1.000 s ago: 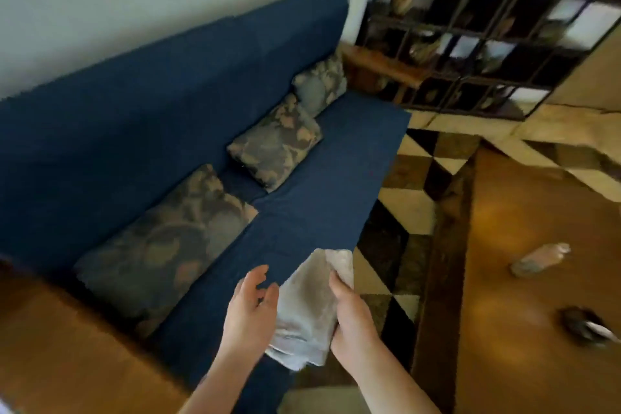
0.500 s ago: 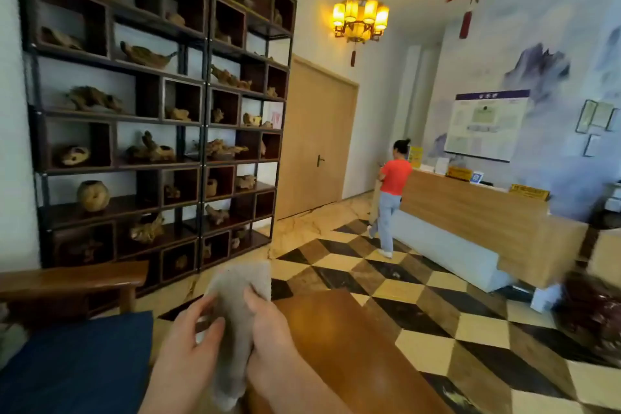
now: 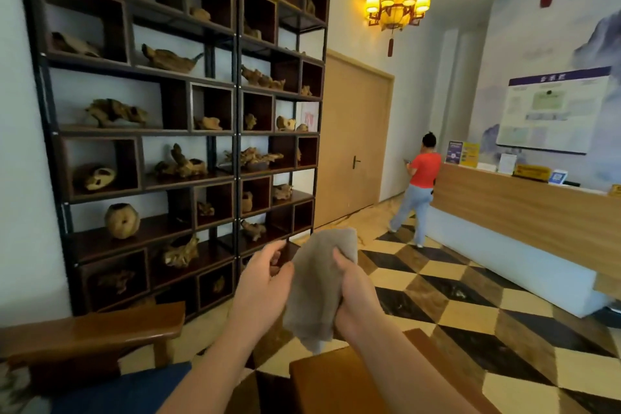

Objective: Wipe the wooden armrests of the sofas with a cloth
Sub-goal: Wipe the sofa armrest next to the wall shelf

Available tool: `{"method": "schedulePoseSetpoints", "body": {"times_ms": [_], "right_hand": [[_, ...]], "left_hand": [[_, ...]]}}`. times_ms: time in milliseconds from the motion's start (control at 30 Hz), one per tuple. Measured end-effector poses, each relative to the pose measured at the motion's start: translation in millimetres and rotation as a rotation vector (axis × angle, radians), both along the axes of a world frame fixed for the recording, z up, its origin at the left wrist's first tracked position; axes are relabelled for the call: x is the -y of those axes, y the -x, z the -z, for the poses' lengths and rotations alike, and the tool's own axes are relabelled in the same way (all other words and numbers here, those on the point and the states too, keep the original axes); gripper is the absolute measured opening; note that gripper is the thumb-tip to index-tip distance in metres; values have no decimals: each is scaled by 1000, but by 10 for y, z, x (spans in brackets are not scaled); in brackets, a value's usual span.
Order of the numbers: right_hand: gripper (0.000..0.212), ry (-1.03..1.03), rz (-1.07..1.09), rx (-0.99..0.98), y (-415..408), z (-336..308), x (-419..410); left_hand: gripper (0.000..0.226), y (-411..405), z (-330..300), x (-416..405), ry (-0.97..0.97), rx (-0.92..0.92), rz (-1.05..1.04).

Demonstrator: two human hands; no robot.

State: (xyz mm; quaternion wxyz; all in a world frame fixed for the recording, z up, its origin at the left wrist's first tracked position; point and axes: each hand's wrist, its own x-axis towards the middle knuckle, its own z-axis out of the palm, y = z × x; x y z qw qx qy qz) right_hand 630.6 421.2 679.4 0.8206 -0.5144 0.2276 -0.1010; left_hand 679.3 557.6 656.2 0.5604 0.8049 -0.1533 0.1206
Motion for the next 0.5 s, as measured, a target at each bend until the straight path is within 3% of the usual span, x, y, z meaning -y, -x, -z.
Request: {"method": "schedulePoseSetpoints", "body": {"times_ms": [267, 400, 500], "right_hand": [[25, -36, -5, 53, -1760, -87, 95], [41, -6, -73, 167, -2649, 108, 218], [22, -51, -182, 145, -3574, 263, 242]], "left_hand": [[44, -1744, 51, 36, 3, -3, -30], [45, -2473, 169, 47, -3, -20, -83], [46, -3224, 263, -51, -26, -45, -160]]}}
